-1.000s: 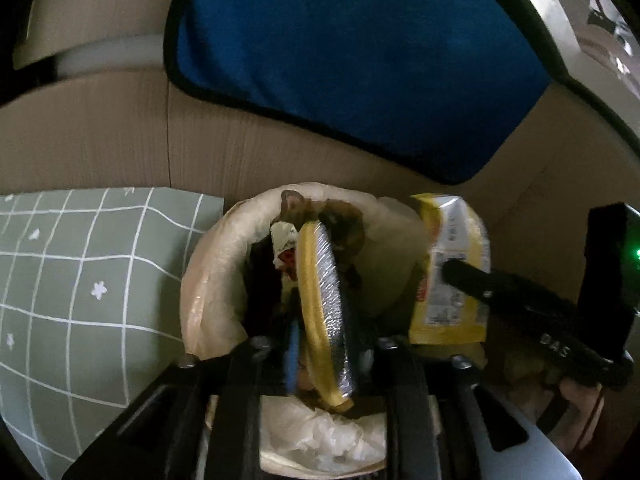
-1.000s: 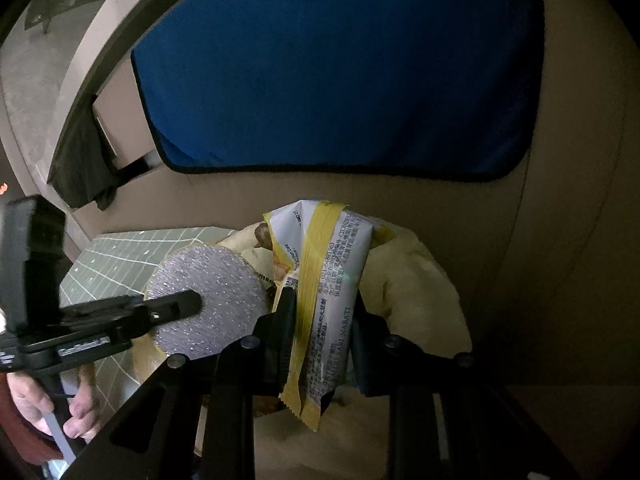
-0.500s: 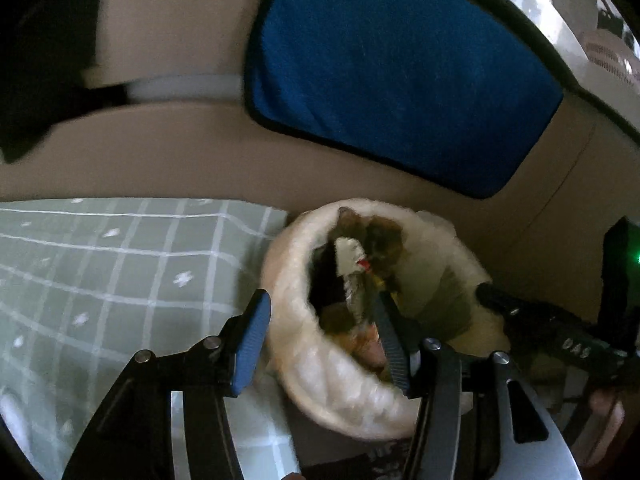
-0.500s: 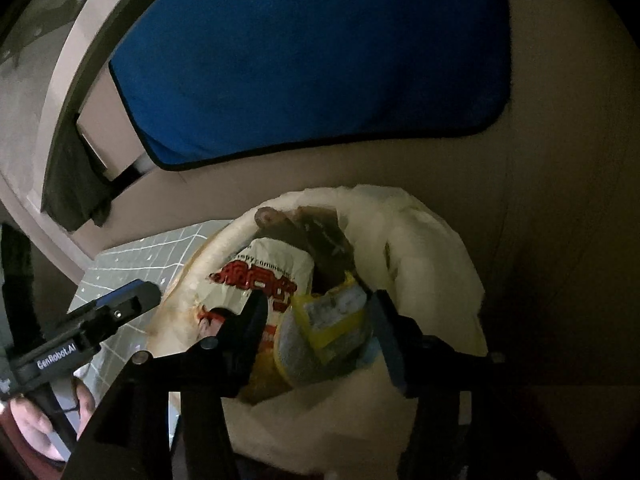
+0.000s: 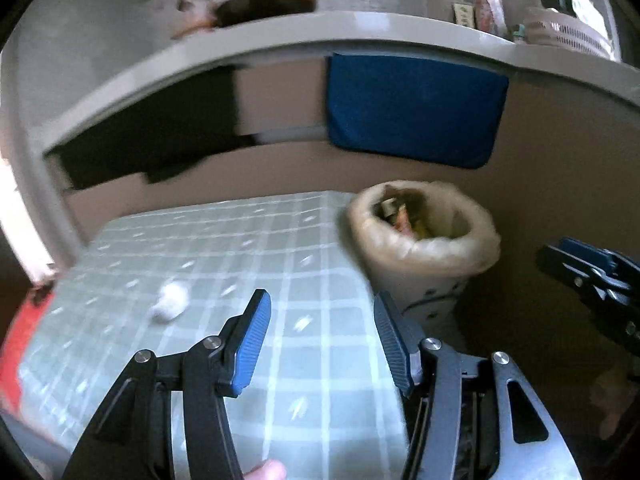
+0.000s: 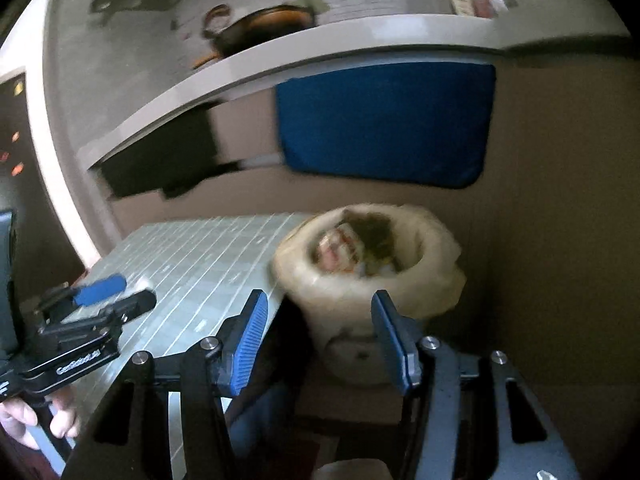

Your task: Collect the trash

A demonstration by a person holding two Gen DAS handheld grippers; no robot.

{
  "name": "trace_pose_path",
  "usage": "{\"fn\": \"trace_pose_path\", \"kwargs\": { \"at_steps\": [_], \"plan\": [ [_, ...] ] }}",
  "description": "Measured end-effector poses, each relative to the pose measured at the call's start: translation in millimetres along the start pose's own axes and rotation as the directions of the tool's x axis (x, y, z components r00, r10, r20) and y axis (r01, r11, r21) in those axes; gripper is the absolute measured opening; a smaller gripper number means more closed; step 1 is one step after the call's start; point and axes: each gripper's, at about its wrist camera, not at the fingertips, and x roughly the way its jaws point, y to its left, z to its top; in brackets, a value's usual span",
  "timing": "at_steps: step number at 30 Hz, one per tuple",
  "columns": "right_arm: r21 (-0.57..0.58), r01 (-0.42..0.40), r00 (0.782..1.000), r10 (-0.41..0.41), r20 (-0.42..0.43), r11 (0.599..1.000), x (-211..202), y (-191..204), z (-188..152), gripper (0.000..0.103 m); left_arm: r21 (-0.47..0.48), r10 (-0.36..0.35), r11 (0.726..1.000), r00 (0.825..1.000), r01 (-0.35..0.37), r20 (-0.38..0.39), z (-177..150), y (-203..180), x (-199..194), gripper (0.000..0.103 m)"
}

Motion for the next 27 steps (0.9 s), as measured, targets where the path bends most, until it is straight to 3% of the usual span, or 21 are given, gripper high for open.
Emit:
{"fn": "trace_pose_path", "kwargs": {
  "at_steps": [2,4,11,19,27],
  "plan": [
    [-0.016,0.003,1.0,-0.003,-0.006,1.0,-18,13,-18,0.052,-0.036,0.038,0.999,0.999,-0.037,0.018,-16,6,-23,0.055],
    [-0.022,0.01,1.0,-0.009,0.004,1.0,-33,19,-32,0.052,-0.052,0.025,0.998,0.999,-0.024,0.024,-32,7,-40,0.055],
    [-0.034,0.066,0.997,-0.065,0.029,0.997,-76,35,-67,0.052,0.002,0.054,0.999,0.998,-0.054,0.011,-58,-12,-75,0.055],
    [-0.045,0.094,0.991,-0.09,0.097,0.995,-100,37,-76,0.052,-0.014,0.06,0.998,0.996,-0.059,0.061,-57,-16,-96,0.055],
    [-0.062,0.07,0.994,-0.065,0.087,0.996,-99,40,-79,0.052,-0.011,0.048,0.999,0.995,-0.047,0.087,-57,-19,-105,0.055]
  ]
}}
